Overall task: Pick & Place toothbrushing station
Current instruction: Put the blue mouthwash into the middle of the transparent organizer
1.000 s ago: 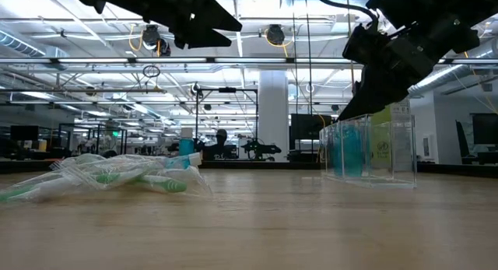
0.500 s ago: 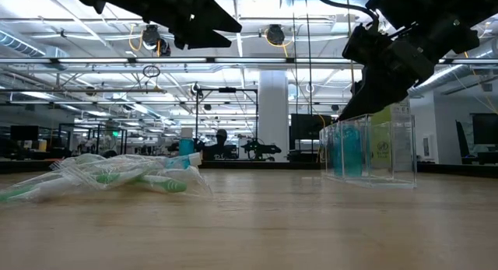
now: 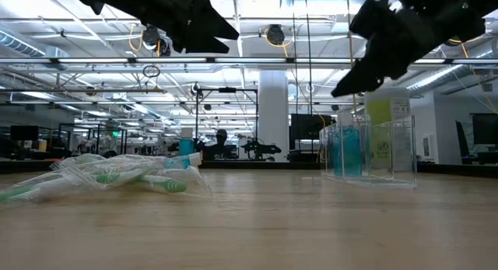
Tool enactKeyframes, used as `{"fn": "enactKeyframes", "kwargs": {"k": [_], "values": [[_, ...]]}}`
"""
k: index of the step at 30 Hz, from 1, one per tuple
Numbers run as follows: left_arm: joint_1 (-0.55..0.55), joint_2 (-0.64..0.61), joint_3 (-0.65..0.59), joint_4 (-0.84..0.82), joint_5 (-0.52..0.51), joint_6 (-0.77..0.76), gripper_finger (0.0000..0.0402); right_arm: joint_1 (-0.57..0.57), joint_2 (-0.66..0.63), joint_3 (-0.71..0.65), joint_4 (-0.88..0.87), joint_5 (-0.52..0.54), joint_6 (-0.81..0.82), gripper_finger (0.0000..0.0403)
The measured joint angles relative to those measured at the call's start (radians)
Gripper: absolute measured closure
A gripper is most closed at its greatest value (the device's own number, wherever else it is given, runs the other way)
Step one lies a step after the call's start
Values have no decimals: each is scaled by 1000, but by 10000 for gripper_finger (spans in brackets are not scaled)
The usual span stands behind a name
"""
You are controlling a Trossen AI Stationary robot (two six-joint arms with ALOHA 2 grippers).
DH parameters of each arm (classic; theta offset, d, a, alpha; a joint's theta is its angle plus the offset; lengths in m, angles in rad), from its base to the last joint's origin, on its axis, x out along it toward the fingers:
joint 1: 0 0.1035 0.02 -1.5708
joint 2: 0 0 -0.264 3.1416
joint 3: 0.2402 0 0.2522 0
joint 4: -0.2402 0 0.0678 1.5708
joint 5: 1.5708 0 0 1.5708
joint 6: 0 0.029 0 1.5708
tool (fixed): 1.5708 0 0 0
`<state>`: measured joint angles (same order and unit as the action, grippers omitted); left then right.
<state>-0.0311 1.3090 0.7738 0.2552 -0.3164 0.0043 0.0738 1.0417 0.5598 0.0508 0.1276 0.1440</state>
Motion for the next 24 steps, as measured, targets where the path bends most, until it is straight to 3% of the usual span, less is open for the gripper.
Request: {"fn": "enactKeyframes", "kwargs": {"k": [4,9,15,24], "values": [[-6,0,1,-106,2,-52,55,0,-72,0,2,0,0,203],[-5,0,1,-378,-1,-170,55,0,-130,0,6,1,-4,205],[-4,0,0,-653,-116,-367,55,0,-152,0,10,2,-70,206],[64,10,-102,-641,-134,-314,55,0,-151,0,35,0,-104,207]]}}
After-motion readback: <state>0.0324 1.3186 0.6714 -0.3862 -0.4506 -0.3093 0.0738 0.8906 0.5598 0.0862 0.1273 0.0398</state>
